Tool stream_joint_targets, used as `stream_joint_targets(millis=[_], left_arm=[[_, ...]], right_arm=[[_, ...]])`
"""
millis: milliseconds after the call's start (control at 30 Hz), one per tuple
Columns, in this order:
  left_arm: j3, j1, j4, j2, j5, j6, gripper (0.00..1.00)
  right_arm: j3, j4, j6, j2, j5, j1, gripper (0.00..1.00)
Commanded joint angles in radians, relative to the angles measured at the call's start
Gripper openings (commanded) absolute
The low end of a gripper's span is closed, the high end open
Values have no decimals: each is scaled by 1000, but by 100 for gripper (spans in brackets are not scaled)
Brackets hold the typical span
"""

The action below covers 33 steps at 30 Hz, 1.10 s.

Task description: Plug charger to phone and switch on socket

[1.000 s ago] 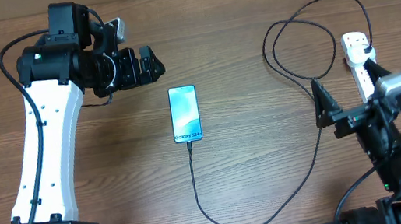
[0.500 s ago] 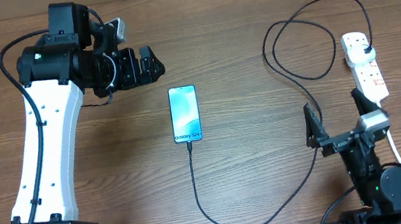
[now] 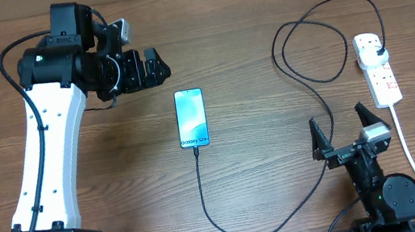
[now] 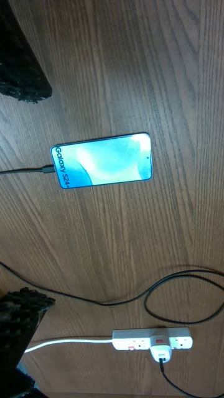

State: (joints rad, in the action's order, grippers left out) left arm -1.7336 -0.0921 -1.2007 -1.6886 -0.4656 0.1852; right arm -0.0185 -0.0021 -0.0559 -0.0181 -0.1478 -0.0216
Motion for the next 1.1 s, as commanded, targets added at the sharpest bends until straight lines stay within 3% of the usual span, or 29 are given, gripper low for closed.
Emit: stream_joint_targets(millis=[0, 1067], left_arm=[[-5, 2, 1, -6, 5, 2, 100], [-5, 2, 1, -6, 5, 2, 100]], right_arm=[[11, -38, 3, 16, 3, -6, 100], [11, -67, 2, 15, -10, -6, 100]])
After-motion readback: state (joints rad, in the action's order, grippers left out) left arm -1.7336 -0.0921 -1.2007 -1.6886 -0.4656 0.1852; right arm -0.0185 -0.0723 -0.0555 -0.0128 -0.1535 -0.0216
